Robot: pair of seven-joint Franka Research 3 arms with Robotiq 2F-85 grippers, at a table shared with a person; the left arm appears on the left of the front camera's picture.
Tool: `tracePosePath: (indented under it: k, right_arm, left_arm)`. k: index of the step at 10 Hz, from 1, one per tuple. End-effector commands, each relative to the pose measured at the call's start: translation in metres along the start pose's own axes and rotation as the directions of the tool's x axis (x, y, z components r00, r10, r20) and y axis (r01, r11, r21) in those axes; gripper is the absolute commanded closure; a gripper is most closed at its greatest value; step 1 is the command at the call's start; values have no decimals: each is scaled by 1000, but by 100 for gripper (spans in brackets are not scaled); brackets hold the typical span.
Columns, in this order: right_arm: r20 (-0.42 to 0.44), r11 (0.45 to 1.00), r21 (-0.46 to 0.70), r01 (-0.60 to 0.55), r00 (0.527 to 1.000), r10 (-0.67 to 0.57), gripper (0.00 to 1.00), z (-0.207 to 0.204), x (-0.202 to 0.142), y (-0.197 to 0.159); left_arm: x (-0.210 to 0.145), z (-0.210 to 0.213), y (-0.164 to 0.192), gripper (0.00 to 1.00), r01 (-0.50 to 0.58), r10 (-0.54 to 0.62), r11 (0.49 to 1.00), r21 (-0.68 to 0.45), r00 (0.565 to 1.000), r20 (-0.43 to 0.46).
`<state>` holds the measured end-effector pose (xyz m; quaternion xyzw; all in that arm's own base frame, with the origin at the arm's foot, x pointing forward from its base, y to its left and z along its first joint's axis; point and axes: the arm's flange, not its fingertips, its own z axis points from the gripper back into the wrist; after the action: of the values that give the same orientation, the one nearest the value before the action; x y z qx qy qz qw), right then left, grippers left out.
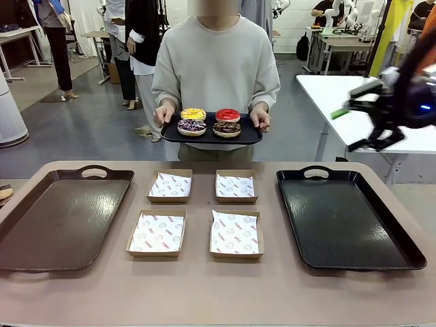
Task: Individually package the donuts and arrange them on the tray.
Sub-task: Pick up one Paper togo box.
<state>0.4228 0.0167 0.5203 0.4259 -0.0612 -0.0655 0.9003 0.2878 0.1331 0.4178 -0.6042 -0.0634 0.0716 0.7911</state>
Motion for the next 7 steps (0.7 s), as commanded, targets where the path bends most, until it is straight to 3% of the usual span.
tracePosePath:
  k: [1,4,7]
  right_arm:
    - [-2,963,-268,-4,1000,3,0,-51,23,21]
    - [-14,855,-512,-86,996,92,0,-112,26,51]
    - [-26,800,-589,-112,992,120,0,-143,15,43]
  left_arm:
    - [0,0,0,0,-1,1,1000,0,1000,0]
    - [0,0,0,0,-1,1,1000,0,1000,0]
    - [0,0,0,0,-1,1,1000,0,1000,0]
